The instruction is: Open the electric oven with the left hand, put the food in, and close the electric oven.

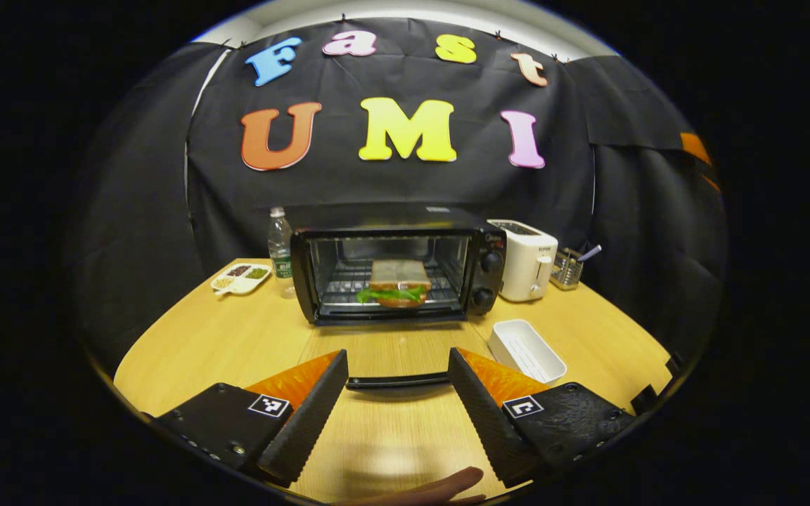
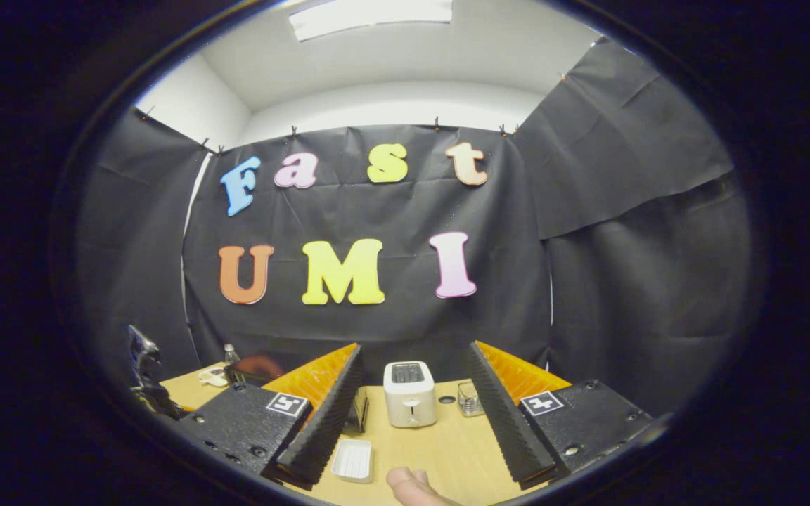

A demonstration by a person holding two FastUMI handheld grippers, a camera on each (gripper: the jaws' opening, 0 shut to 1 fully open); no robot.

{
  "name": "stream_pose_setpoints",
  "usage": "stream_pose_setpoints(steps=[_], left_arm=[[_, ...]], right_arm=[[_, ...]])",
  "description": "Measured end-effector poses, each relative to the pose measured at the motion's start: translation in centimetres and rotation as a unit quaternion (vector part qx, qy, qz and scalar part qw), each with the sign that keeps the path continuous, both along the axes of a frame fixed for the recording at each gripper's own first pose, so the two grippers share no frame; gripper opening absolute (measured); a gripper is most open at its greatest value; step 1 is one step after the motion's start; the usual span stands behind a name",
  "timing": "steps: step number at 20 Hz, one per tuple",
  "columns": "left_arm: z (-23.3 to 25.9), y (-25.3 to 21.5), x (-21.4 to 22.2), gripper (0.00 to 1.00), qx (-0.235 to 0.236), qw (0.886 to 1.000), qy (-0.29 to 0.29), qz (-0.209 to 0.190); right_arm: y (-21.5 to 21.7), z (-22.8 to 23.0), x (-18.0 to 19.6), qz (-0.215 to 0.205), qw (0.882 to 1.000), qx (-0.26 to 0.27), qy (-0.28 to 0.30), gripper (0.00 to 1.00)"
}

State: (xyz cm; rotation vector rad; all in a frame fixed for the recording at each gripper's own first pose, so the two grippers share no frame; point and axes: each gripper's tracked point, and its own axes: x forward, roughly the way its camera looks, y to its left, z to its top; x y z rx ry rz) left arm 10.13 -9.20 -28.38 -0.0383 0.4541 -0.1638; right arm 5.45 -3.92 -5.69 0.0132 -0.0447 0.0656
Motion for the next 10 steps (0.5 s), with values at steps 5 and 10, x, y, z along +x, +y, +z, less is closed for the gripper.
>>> stream_pose_setpoints(steps=[5, 10], left_arm=[[-4.8, -3.1, 0.1, 0.95, -0.021, 0.998, 0.063, -0.005], [-7.2, -3.2, 1.1, 0.94, -0.017, 0.995, 0.093, 0.008]], right_arm=[[-1.1, 0.3, -0.6, 0.005, 1.0, -0.022, -0.013, 0.87], [-1.4, -1.6, -0.5, 0.016, 1.0, -0.021, -0.002, 0.95]])
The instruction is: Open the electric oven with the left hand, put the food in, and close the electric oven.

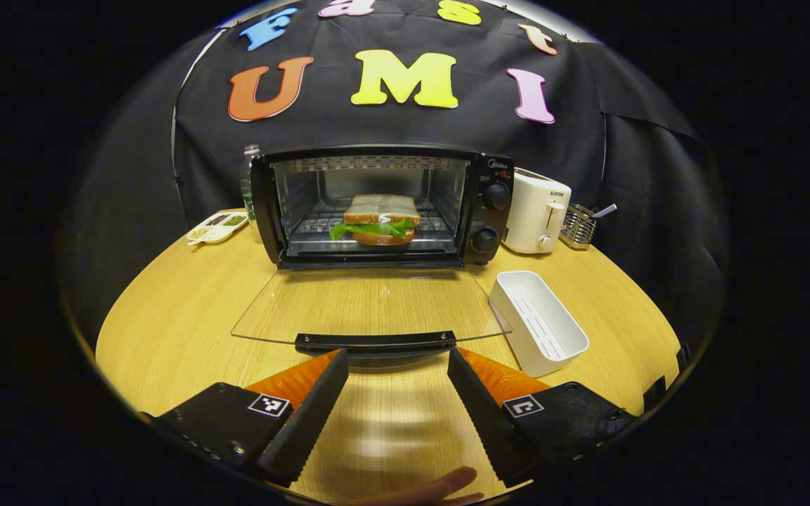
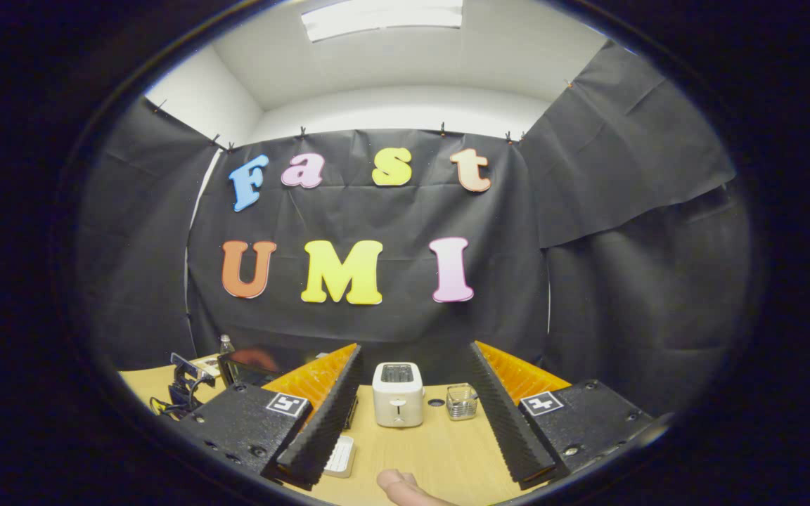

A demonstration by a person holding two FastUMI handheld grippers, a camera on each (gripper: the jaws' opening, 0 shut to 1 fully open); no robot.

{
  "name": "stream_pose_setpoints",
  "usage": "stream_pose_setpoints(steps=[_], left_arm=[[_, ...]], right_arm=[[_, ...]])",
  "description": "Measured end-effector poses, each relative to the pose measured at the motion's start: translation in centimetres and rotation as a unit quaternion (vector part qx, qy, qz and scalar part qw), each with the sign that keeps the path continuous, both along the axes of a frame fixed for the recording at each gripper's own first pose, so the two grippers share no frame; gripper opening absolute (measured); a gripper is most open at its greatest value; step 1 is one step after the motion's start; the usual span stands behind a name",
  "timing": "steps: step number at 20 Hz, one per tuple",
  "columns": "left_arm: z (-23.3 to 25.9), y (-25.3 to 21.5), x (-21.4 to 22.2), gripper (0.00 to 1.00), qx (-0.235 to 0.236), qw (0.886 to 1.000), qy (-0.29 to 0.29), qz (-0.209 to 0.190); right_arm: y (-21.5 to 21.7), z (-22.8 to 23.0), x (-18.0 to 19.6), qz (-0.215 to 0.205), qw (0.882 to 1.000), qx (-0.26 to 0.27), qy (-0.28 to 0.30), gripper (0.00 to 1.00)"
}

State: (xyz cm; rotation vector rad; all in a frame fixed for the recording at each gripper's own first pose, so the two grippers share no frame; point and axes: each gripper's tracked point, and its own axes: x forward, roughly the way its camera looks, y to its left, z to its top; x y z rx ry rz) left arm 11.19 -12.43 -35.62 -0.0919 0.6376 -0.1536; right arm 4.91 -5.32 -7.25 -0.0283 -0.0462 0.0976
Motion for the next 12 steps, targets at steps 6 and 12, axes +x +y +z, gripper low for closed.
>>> stream_pose_setpoints(steps=[6, 12], left_arm=[[-2.3, 0.0, 1.0, 0.94, 0.012, 0.999, 0.036, 0.003], [-2.6, 0.3, 1.4, 0.93, 0.011, 0.998, 0.057, 0.001]], right_arm=[[0.0, -2.2, 0.2, 0.0, 1.0, -0.021, 0.013, 0.95], [1.0, -3.9, 0.6, 0.007, 1.0, -0.021, 0.02, 0.87]])
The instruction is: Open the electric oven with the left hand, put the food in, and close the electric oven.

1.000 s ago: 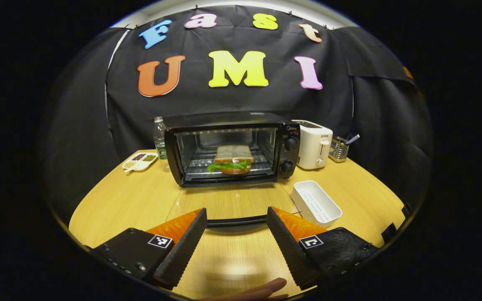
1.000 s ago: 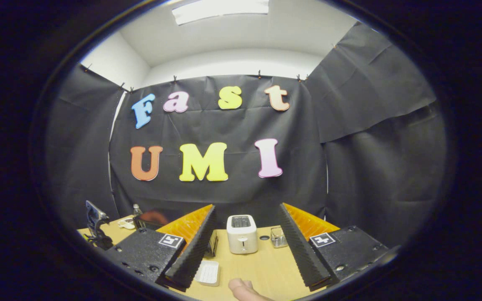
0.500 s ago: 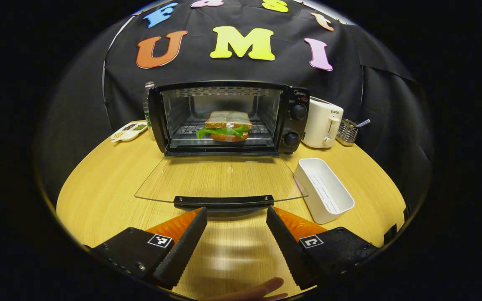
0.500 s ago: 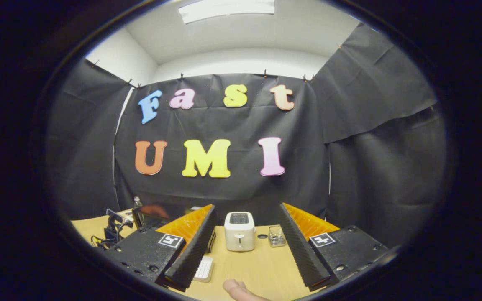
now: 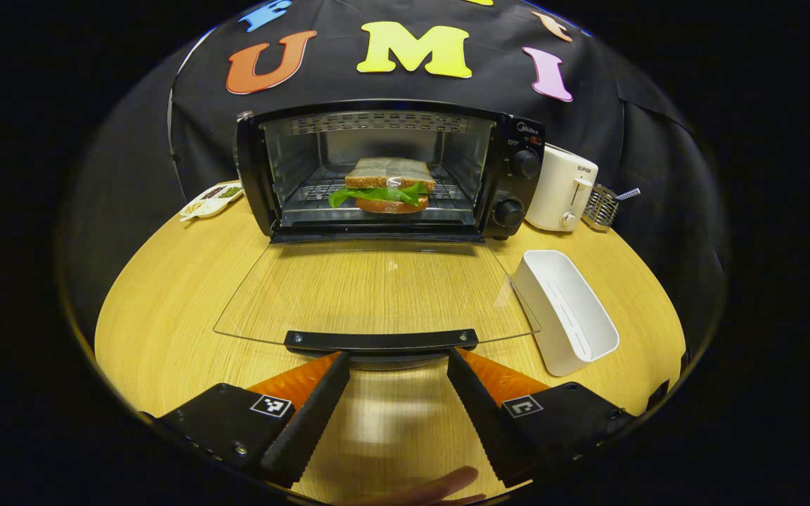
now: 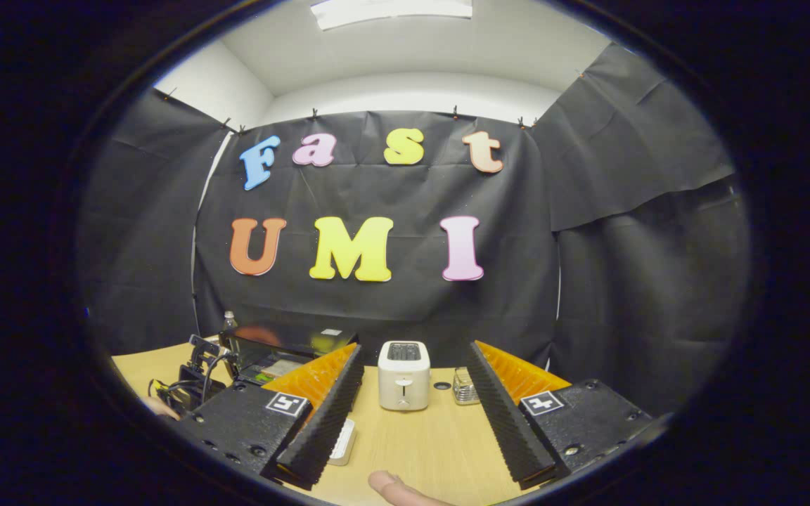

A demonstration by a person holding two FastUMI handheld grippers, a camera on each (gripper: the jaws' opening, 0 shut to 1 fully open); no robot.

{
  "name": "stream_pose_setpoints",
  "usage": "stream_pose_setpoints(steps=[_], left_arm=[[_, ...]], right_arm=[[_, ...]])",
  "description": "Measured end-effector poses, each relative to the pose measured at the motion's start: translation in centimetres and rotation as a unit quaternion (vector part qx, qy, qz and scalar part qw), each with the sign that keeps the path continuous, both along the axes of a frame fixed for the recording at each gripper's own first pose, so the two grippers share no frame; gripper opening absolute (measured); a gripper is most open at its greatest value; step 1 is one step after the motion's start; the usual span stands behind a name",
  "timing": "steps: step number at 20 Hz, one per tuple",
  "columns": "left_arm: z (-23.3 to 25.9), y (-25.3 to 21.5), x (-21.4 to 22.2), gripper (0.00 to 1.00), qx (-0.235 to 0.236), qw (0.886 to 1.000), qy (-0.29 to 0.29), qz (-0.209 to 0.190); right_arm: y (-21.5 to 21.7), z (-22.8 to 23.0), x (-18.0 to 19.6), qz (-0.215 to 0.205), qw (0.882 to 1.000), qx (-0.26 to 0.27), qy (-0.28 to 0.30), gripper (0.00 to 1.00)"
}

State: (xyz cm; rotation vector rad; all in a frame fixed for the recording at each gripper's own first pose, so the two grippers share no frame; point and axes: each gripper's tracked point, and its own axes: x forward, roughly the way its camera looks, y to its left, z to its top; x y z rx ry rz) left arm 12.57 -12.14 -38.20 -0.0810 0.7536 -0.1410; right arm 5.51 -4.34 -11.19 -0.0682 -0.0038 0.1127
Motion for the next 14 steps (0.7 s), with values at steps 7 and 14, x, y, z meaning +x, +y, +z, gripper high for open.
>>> stream_pose_setpoints(steps=[7, 14], left_arm=[[3.8, 0.3, 0.8, 0.93, 0.028, 0.999, -0.041, -0.004], [7.8, 1.1, 3.3, 0.93, 0.044, 0.994, -0.1, 0.014]], right_arm=[[-0.4, -0.3, 0.4, -0.024, 1.0, -0.009, -0.009, 0.87], [-0.7, -1.0, 0.0, -0.029, 1.0, -0.009, -0.003, 0.87]])
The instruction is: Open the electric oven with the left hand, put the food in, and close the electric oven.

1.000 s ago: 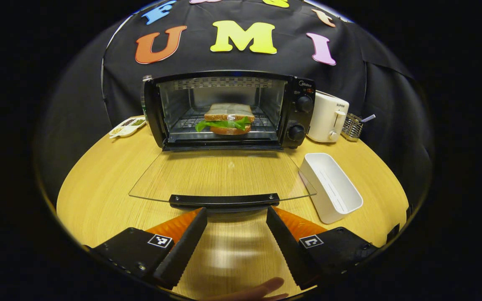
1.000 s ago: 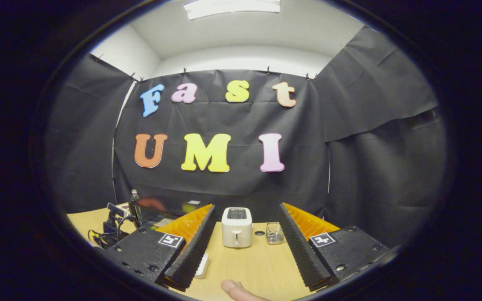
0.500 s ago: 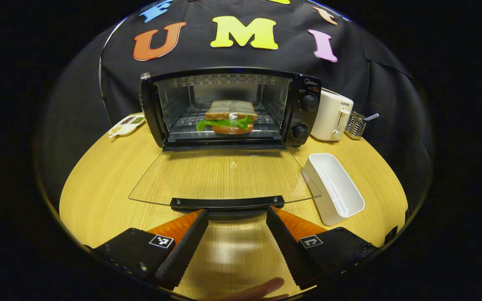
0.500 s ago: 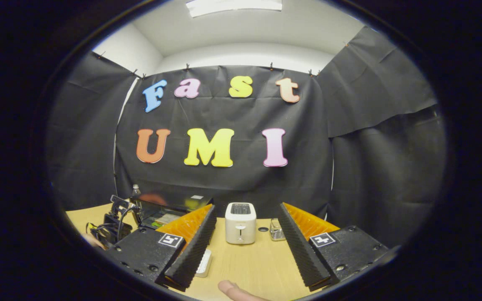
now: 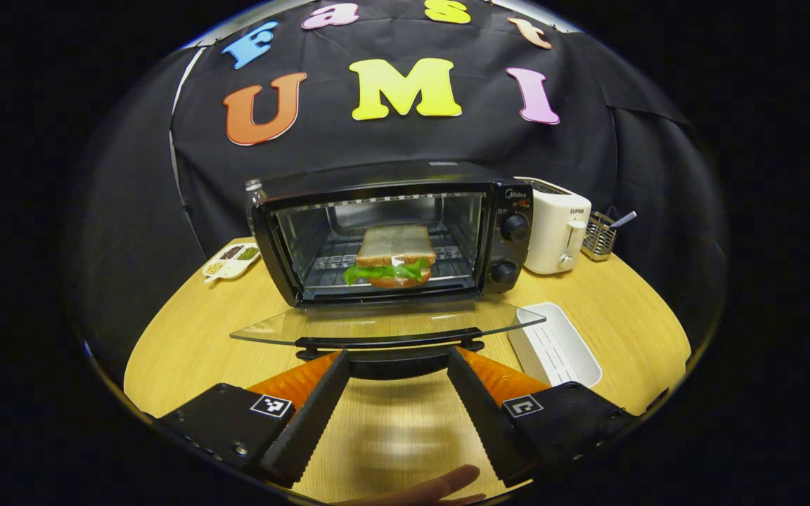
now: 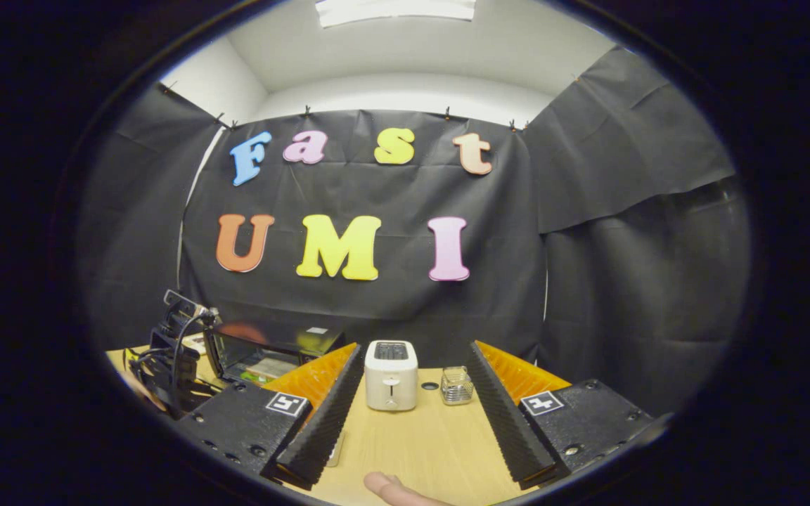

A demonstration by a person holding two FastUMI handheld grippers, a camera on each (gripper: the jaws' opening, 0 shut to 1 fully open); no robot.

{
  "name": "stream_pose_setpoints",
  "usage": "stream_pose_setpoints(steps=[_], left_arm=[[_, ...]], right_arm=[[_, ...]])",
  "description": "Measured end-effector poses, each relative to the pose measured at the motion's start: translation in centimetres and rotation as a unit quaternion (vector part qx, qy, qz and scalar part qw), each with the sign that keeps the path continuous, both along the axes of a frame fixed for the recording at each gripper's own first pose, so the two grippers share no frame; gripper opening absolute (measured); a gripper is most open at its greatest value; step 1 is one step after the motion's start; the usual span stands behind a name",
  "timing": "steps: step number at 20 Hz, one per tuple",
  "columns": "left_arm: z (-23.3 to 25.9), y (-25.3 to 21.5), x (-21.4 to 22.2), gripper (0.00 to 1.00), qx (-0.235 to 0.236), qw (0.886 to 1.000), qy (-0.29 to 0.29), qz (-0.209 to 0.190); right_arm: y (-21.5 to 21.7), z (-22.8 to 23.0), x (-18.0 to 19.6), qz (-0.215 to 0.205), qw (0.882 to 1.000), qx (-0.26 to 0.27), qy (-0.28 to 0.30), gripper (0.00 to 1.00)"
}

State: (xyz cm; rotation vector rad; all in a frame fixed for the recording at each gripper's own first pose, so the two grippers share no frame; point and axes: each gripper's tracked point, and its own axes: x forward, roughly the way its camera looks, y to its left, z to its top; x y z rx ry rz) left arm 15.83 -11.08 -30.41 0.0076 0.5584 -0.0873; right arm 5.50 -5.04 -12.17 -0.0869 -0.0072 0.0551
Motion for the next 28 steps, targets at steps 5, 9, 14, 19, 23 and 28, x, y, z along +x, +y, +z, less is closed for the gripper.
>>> stream_pose_setpoints(steps=[5, 9, 14, 19, 23, 28], left_arm=[[2.2, 0.2, 1.3, 0.95, -0.004, 0.999, -0.036, 0.012], [3.6, 0.3, 2.7, 0.99, 0.01, 0.998, -0.059, 0.012], [6.0, 0.5, 5.6, 0.98, 0.004, 0.997, -0.082, 0.003], [8.3, 0.6, 9.7, 0.98, -0.012, 0.993, -0.118, -0.009], [9.6, 1.6, 10.5, 0.96, -0.053, 0.99, -0.127, 0.004], [13.3, 3.3, 7.1, 0.96, -0.036, 0.986, -0.163, 0.016]], right_arm=[[-0.1, -0.3, 0.0, -0.003, 1.0, -0.007, 0.011, 0.87], [-0.1, -0.2, -0.2, -0.007, 1.0, -0.007, 0.012, 0.87], [-1.1, 0.3, -0.6, -0.032, 0.999, -0.018, 0.002, 0.87], [-1.0, 0.9, -1.4, -0.036, 0.999, -0.022, -0.002, 0.87], [-1.2, 1.6, -2.2, -0.038, 0.999, -0.018, -0.008, 0.87], [-1.4, 1.9, -3.5, -0.039, 0.999, -0.008, -0.01, 0.87]])
